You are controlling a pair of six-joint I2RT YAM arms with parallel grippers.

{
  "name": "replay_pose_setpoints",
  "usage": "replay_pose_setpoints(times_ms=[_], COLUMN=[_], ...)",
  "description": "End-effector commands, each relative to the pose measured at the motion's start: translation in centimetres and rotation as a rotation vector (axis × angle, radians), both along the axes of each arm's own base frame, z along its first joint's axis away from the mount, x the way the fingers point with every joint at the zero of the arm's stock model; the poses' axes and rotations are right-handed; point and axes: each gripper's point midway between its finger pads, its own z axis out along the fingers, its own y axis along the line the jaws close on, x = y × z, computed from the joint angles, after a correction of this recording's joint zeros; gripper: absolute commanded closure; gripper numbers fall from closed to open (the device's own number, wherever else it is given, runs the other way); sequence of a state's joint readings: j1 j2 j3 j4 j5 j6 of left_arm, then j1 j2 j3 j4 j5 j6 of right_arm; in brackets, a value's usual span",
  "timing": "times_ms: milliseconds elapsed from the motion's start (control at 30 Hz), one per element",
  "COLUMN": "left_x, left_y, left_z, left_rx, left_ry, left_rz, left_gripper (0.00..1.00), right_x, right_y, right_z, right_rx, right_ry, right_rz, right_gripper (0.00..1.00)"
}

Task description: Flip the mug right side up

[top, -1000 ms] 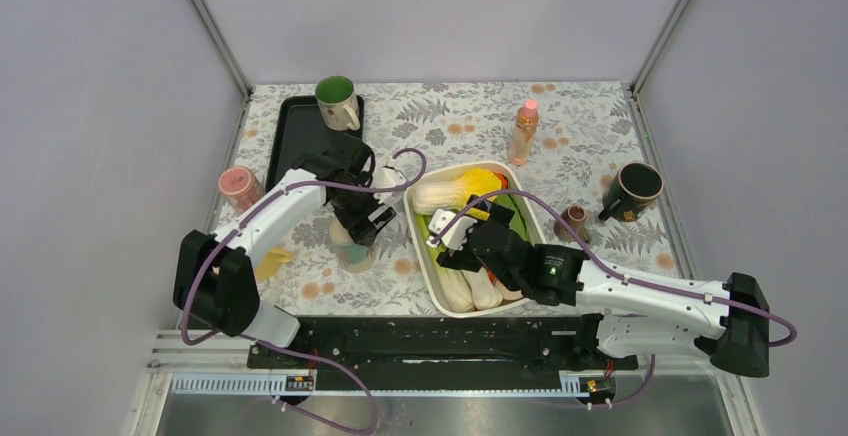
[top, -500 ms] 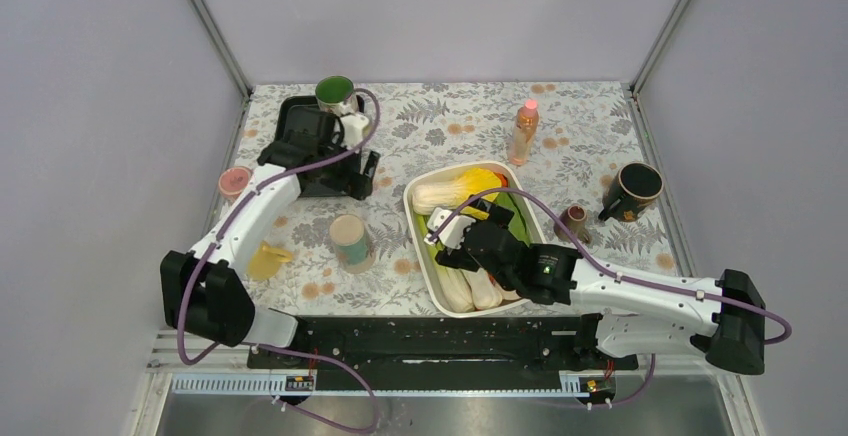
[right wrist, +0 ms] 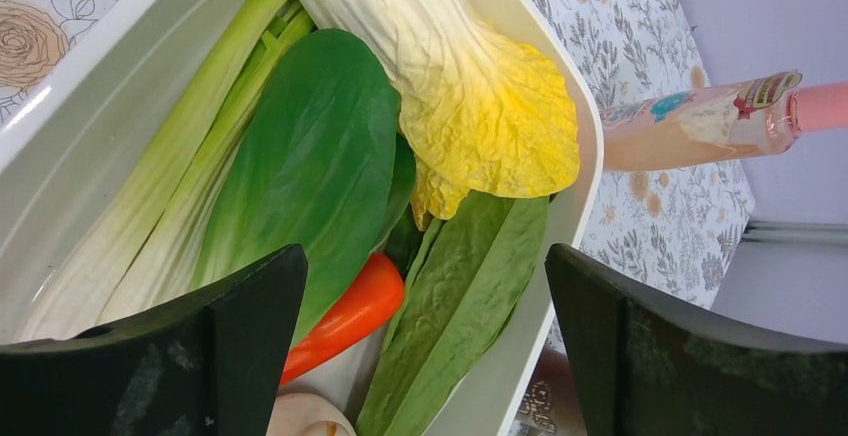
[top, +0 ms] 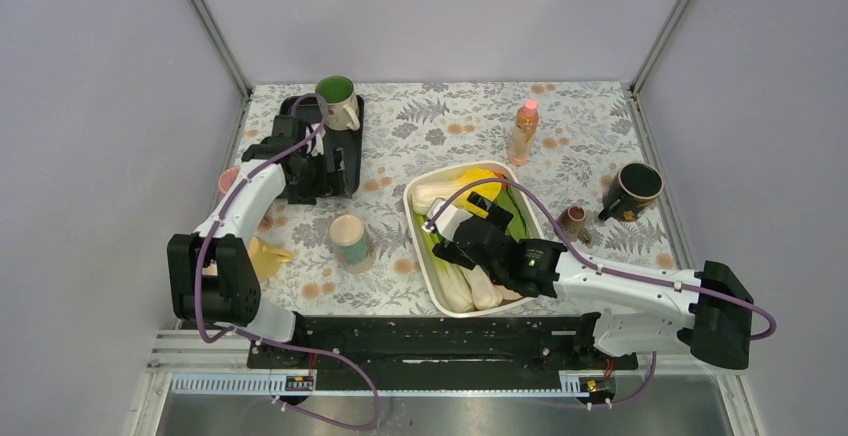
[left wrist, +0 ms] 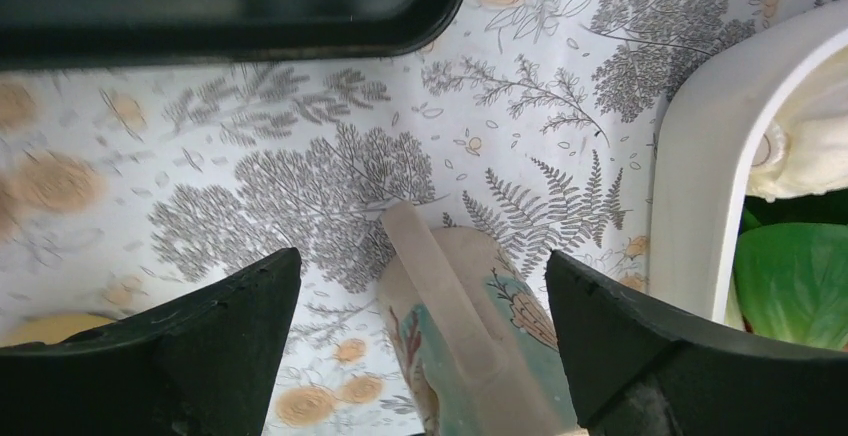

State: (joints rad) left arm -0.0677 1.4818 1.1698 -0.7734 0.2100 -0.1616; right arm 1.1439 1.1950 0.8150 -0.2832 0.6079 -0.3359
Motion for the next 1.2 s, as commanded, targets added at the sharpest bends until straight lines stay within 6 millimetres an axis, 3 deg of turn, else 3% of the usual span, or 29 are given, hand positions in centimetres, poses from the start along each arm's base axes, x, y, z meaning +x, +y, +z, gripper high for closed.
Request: replay_pose_setpoints(times_ms=[0,200,333,400,533,633,800,1033,1167], left_x=[-0.9,-3.1,-4.0,-4.6,-5.6,-5.9,-6.5,-7.6,-8.1], left_y=[-0.2,-0.8,-0.8,-1.6,-4.3,-6.1,-8.3,-13.5,-13.8], left_z=[-0.9,-4.4,-5.2,-5.5,-5.2,-4.5,-4.8,-5.0,-5.3], left_rx=[-0.064,-0.092,-0.074,-0.078,-0.122,-0.145,-0.133,-0.097,0.023], left_ry=[0.056,0.177,0.214,0.231,0.244,0.241,0.254,0.295,0.284], left_rz=[0.217,0.295,0.271,0.227,0.133,0.063,-0.041,-0.346,-0.49], left_gripper=[0.05,0.07,0.12,0.21,0.5,0.62,0.64,0.73,0.71], right_x=[0.5,0.2,0.3,0.3,0.4,0.4,0.3,-0.1,-0.3], right_y=[0.8,0.8,1.0,1.1,1.1,0.7,-0.2,-1.3,-1.9], right_z=[1.9,1.3,1.1,1.2,1.2,1.2,1.4,0.9,0.6], right_rx=[0.098,0.093,0.088,0.088,0.089,0.085,0.092,0.104,0.109], right_ry=[-0.013,0.0,0.005,0.004,0.004,0.001,-0.012,-0.019,-0.024], right_rz=[-0.032,-0.023,-0.02,-0.021,-0.028,-0.04,-0.06,-0.071,-0.073], right_gripper=[0.01,0.01,0.01,0.01,0.01,0.01,0.01,0.01,0.01])
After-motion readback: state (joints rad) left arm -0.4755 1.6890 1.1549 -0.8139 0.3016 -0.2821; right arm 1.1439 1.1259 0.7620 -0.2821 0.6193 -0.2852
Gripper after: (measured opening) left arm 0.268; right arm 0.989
